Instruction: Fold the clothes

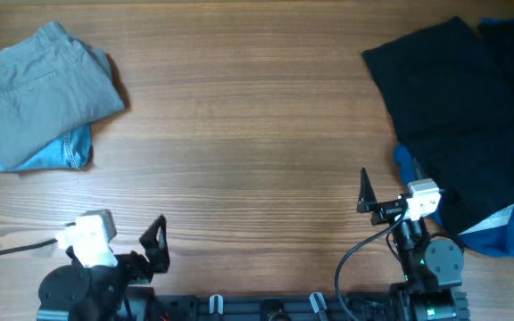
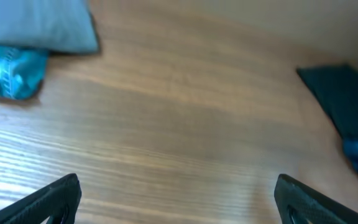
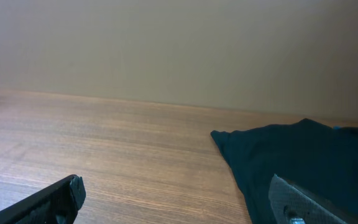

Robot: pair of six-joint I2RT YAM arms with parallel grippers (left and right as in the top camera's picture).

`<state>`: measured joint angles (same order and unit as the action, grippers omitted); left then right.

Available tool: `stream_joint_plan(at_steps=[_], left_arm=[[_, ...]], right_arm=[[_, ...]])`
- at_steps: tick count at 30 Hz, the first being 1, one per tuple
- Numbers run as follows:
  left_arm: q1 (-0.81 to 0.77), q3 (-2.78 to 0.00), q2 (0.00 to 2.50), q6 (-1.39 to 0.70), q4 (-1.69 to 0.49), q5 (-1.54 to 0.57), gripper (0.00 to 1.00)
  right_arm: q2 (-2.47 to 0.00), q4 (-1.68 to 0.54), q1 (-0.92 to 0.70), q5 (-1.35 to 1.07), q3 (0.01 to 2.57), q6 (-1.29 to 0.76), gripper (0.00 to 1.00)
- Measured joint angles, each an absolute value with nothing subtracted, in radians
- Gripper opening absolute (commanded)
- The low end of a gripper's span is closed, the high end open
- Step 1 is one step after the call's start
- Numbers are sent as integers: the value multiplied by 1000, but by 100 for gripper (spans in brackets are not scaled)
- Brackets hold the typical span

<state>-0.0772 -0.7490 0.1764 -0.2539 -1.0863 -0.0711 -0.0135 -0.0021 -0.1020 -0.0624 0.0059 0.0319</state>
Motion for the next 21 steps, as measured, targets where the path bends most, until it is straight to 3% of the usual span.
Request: stream_joint_plan(at_steps=[8, 14, 21], left_arm=[[-19, -354, 15, -258, -666, -67, 100], [-19, -59, 14, -261, -41, -35, 100], [-19, -12, 13, -220, -75, -16, 100]], right_arm=[[-14, 0, -102, -62, 6, 32, 100], [-13, 0, -102, -62, 6, 32, 100], [-13, 0, -102, -63, 6, 32, 99]])
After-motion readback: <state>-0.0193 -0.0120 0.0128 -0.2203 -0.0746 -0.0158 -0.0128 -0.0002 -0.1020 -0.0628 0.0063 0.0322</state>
